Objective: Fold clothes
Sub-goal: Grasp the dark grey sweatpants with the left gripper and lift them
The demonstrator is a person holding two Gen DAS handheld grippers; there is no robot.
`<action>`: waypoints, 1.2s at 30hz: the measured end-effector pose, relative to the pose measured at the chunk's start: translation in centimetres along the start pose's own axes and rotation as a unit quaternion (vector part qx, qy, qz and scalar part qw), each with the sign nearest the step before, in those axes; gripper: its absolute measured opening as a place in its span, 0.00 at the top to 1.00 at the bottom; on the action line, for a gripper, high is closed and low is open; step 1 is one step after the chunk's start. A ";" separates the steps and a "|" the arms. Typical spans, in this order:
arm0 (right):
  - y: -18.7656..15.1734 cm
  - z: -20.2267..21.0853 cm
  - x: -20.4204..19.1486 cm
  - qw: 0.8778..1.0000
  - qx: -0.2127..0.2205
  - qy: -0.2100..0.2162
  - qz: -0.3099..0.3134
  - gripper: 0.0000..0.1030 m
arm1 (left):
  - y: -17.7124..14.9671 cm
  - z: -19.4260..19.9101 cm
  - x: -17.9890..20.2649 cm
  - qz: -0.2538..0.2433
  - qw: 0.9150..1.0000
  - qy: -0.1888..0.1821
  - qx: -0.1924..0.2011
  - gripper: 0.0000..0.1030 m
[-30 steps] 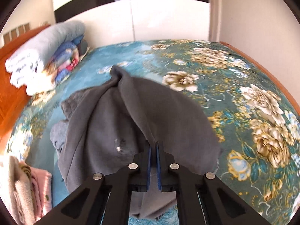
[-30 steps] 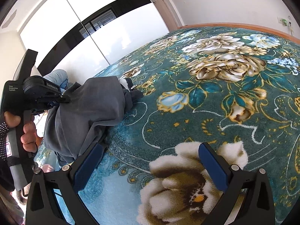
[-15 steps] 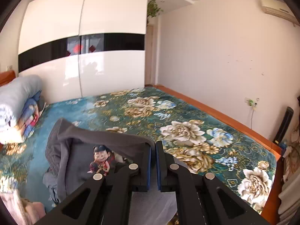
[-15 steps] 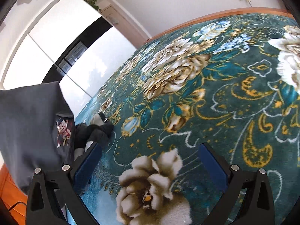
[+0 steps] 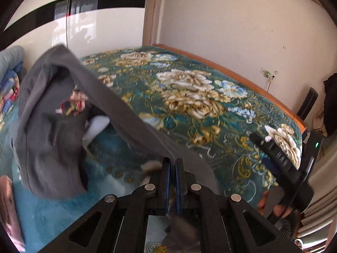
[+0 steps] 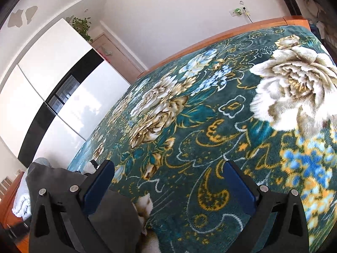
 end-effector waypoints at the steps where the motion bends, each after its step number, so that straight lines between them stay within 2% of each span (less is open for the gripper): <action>1: 0.0 0.0 0.0 1.000 0.000 0.000 0.001 0.00 | -1.2 0.3 0.0 0.015 1.000 -0.005 -0.016 0.95; 4: -0.7 0.0 -1.3 1.000 -0.004 0.001 0.024 0.00 | -3.5 0.7 -1.8 0.051 0.997 -0.016 -0.054 0.95; 7: -1.4 -0.2 -2.5 0.999 -0.008 0.001 0.047 0.00 | -3.1 0.8 -7.7 0.072 0.995 -0.030 -0.063 0.93; 10: -2.0 -0.2 -3.4 0.998 -0.010 -0.001 0.065 0.00 | -0.6 1.3 -15.3 0.084 0.994 -0.054 -0.049 0.93; 12: -2.2 -0.3 -3.8 0.997 -0.013 -0.002 0.073 0.00 | 1.6 1.6 -20.1 0.085 0.995 -0.042 -0.021 0.92; 14: -2.4 -0.4 -3.9 0.997 -0.015 -0.002 0.076 0.00 | 4.0 2.2 -22.8 0.097 0.995 -0.020 0.001 0.89; 15: -2.5 -0.4 -4.1 0.997 -0.017 -0.001 0.077 0.00 | 5.2 2.5 -24.2 0.103 0.995 -0.010 0.012 0.85; 16: -2.6 -0.5 -4.2 0.997 -0.018 0.001 0.078 0.00 | 6.6 2.4 -25.4 0.110 0.994 -0.004 0.022 0.79; 18: -2.7 -0.5 -4.5 0.996 -0.019 0.004 0.082 0.00 | 9.5 1.6 -27.7 0.125 0.991 0.000 0.038 0.76; 22: -2.8 -0.7 -4.6 0.996 -0.024 0.006 0.084 0.00 | 13.7 -0.9 -29.8 0.133 0.989 0.031 0.049 0.75; 26: -2.7 -1.0 -4.2 0.997 -0.031 0.018 0.064 0.00 | 15.0 -3.1 -30.2 0.157 0.987 0.026 0.039 0.76; 29: -2.6 -1.2 -3.9 0.998 -0.038 0.028 0.051 0.00 | 14.8 -3.4 -31.0 0.162 0.985 0.029 0.045 0.75; 30: -2.6 -1.2 -3.9 0.998 -0.039 0.032 0.047 0.00 | 14.7 -3.6 -31.2 0.161 0.985 0.035 0.047 0.73; 33: -2.5 -1.2 -4.0 0.997 -0.044 0.045 0.036 0.00 | 14.2 -3.7 -31.8 0.155 0.985 0.059 0.050 0.49; 36: -2.7 -1.3 -4.4 0.996 -0.050 0.058 0.034 0.00 | 13.9 -3.0 -31.6 0.139 0.986 0.077 0.058 0.36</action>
Point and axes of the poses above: each gripper's, at about its wrist camera, not at the fingertips, and z roughly against the way its jaws point, x to its right, y to its top, the point moved 9 cm from there along -z, roughly the way its jaws point
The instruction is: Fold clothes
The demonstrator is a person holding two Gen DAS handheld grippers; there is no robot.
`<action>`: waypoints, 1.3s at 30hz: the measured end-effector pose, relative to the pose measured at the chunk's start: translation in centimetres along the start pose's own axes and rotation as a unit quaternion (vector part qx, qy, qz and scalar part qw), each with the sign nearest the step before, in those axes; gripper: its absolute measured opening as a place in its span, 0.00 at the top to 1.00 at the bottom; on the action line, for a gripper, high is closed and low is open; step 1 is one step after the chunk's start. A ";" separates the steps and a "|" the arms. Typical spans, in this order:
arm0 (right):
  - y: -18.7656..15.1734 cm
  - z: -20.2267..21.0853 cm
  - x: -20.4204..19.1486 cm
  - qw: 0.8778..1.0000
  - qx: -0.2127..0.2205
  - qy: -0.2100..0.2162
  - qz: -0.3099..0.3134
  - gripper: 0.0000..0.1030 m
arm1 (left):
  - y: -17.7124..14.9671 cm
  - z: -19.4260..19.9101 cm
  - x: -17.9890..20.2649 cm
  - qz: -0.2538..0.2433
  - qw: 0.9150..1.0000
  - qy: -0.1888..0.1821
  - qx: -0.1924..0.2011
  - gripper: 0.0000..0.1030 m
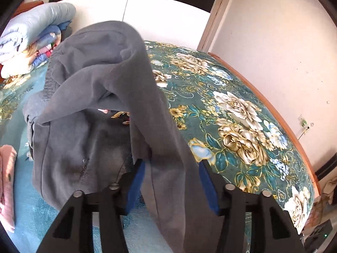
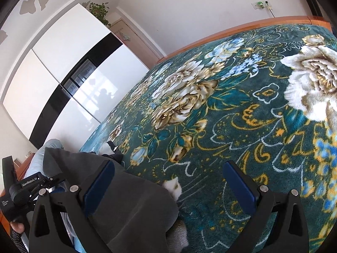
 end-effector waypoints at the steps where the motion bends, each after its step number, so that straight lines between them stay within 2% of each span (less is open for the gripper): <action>1: 0.0 0.0 -0.2 1.000 -0.001 0.003 0.001 0.00 | 0.2 0.0 -0.2 -0.010 1.000 0.020 0.004 0.35; 4: 0.0 -0.2 -0.5 1.000 -0.004 0.011 0.000 0.00 | 0.9 -0.9 -0.8 -0.033 0.996 0.077 0.008 0.35; 6: 0.0 -0.3 -0.5 1.000 -0.006 0.017 -0.004 0.00 | 1.3 -1.7 -1.6 -0.033 0.995 0.094 0.006 0.35; 8: 0.0 -0.3 -0.5 1.000 -0.008 0.019 -0.004 0.00 | 1.6 -2.0 -2.0 -0.024 0.995 0.098 0.002 0.39; 9: 0.0 -0.4 -0.5 1.000 -0.009 0.019 -0.004 0.00 | 1.7 -2.1 -2.2 -0.018 0.995 0.099 0.001 0.56; 10: 0.0 -0.4 -0.5 1.000 -0.009 0.020 -0.005 0.00 | 1.8 -2.0 -2.3 -0.016 0.995 0.099 -0.004 0.82; 11: 0.0 -0.4 -0.4 1.000 -0.010 0.020 -0.006 0.00 | 1.7 -1.8 -2.3 -0.018 0.995 0.099 -0.009 0.91; 12: -0.1 -0.4 -0.3 1.000 -0.010 0.021 -0.009 0.00 | 1.6 -1.3 -2.2 -0.023 0.995 0.096 -0.010 0.92; 14: -0.1 -0.2 -0.1 1.000 -0.010 0.024 -0.013 0.00 | 1.4 0.5 -1.2 -0.034 0.996 0.079 0.001 0.93; 16: -0.1 0.1 -0.1 0.999 -0.009 0.027 -0.015 0.00 | 0.5 3.2 0.4 -0.039 0.998 0.038 0.011 0.93; 20: 0.0 0.9 -0.6 0.999 -0.005 0.049 -0.014 0.00 | -4.2 10.4 3.0 -0.067 0.997 -0.041 0.013 0.93; 22: -0.1 1.4 -1.2 0.998 -0.007 0.065 -0.012 0.00 | -7.4 13.2 0.3 -0.087 0.995 -0.051 0.006 0.93; 24: -0.2 2.1 -1.8 0.996 -0.008 0.083 -0.009 0.00 | -11.0 14.3 -4.1 -0.081 0.996 -0.038 -0.018 0.93; 28: -0.8 3.5 -3.9 0.994 -0.007 0.112 0.019 0.00 | -18.3 13.9 -12.9 0.008 0.995 -0.014 -0.095 0.93; 30: -2.2 3.9 -5.7 0.989 -0.026 0.143 0.039 0.00 | -20.4 13.3 -16.8 0.088 0.988 -0.028 -0.126 0.93; 31: -3.0 4.0 -6.7 0.986 -0.037 0.158 0.048 0.00 | -20.6 13.1 -18.0 0.108 0.985 -0.032 -0.132 0.93; 36: -9.1 4.0 -12.3 0.963 -0.115 0.227 0.090 0.00 | -19.4 12.9 -21.5 0.127 0.983 -0.039 -0.125 0.89; 39: -12.3 4.1 -15.9 0.951 -0.142 0.239 0.138 0.00 | -18.0 13.1 -22.4 0.101 0.988 -0.036 -0.112 0.88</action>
Point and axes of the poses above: each gripper's, at about its wrist camera, not at the fingertips, and z roughly against the way its jaws point, x to its right, y to its top, the point moved 9 cm from there along -z, roughly the way its jaws point
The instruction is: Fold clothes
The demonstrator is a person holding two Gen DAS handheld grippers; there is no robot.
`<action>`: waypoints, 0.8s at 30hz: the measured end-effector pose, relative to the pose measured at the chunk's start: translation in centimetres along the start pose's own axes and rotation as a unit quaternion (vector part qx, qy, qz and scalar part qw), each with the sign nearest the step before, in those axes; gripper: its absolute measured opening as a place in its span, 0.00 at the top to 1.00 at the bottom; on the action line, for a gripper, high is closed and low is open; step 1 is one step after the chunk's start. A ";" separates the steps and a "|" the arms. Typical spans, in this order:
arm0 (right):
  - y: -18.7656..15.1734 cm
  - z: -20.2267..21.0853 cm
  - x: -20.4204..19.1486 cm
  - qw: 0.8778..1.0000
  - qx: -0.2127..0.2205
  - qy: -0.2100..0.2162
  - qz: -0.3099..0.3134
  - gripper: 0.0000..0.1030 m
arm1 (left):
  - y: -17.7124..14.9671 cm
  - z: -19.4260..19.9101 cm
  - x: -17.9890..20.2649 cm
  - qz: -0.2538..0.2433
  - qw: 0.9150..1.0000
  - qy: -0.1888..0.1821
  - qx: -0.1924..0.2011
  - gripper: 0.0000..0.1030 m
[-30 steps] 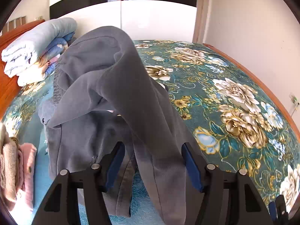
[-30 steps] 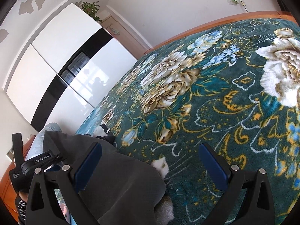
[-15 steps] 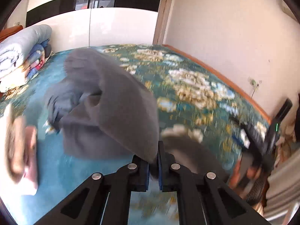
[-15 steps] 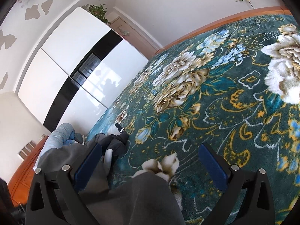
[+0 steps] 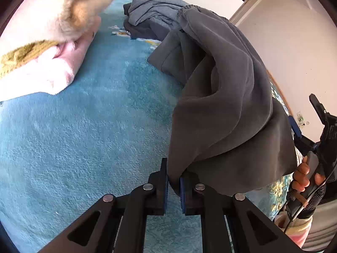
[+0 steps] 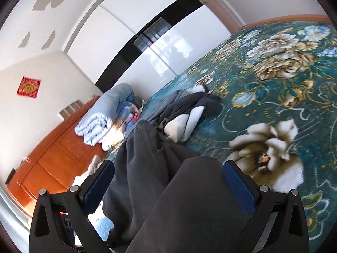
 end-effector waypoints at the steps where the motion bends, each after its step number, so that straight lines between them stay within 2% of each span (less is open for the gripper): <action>1: -0.3 -0.8 -1.0 1.000 -0.011 0.000 0.014 0.00 | 0.5 0.2 -0.2 -0.015 1.000 0.007 0.005 0.83; 3: -0.9 -2.2 -3.1 0.999 -0.033 -0.001 0.043 0.00 | 1.3 0.9 -0.4 -0.051 0.998 0.028 0.020 0.73; 4: -1.1 -2.9 -3.9 0.997 -0.044 -0.007 0.061 0.00 | 1.7 1.2 -0.6 -0.067 0.996 0.040 0.031 0.65; 7: -1.2 -5.3 -6.2 0.990 -0.070 -0.034 0.119 0.00 | 2.9 2.7 -0.8 -0.111 0.989 0.072 0.063 0.49; 9: -1.2 -7.1 -7.1 0.983 -0.088 -0.053 0.152 0.00 | 3.3 4.1 -1.6 -0.118 0.986 0.081 0.087 0.41; 12: -2.2 -9.9 -6.5 0.975 -0.127 -0.081 0.166 0.02 | 4.0 6.0 -3.0 -0.092 0.986 0.078 0.118 0.36; 13: -2.7 -10.9 -6.2 0.971 -0.142 -0.091 0.168 0.08 | 4.3 6.6 -3.7 -0.079 0.986 0.071 0.125 0.35; 14: -3.2 -11.7 -5.9 0.968 -0.156 -0.100 0.171 0.22 | 4.7 7.2 -4.5 -0.066 0.987 0.065 0.131 0.35; 15: -3.7 -12.3 -5.4 0.965 -0.166 -0.115 0.170 0.31 | 5.1 7.6 -5.3 -0.055 0.987 0.058 0.137 0.35; 16: -4.2 -12.5 -5.0 0.963 -0.171 -0.126 0.166 0.50 | 5.5 8.0 -6.1 -0.045 0.988 0.052 0.141 0.35; 17: -4.1 -12.3 -5.2 0.964 -0.165 -0.127 0.164 0.65 | 6.1 8.4 -6.8 -0.037 0.988 0.048 0.145 0.35; 18: -4.1 -12.0 -5.5 0.966 -0.159 -0.127 0.162 0.71 | 6.5 8.7 -7.3 -0.031 0.987 0.043 0.149 0.35; 20: -4.0 -11.6 -6.0 0.968 -0.147 -0.128 0.159 0.90 | 7.3 9.5 -8.0 -0.021 0.986 0.032 0.161 0.35; 22: -3.9 -10.5 -8.8 0.963 -0.127 -0.122 0.205 0.91 | 8.2 10.5 -8.6 -0.010 0.985 0.017 0.174 0.35; 24: -5.3 -9.2 -12.2 0.953 -0.119 -0.089 0.265 0.92 | 9.1 11.9 -9.1 0.004 0.982 -0.006 0.188 0.35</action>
Point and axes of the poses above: each gripper's, at about its wrist camera, not at the fingertips, and z roughly against the way its jaws point, x to its right, y to its top, the point moved 9 cm from there along -z, roughly the way its jaws point
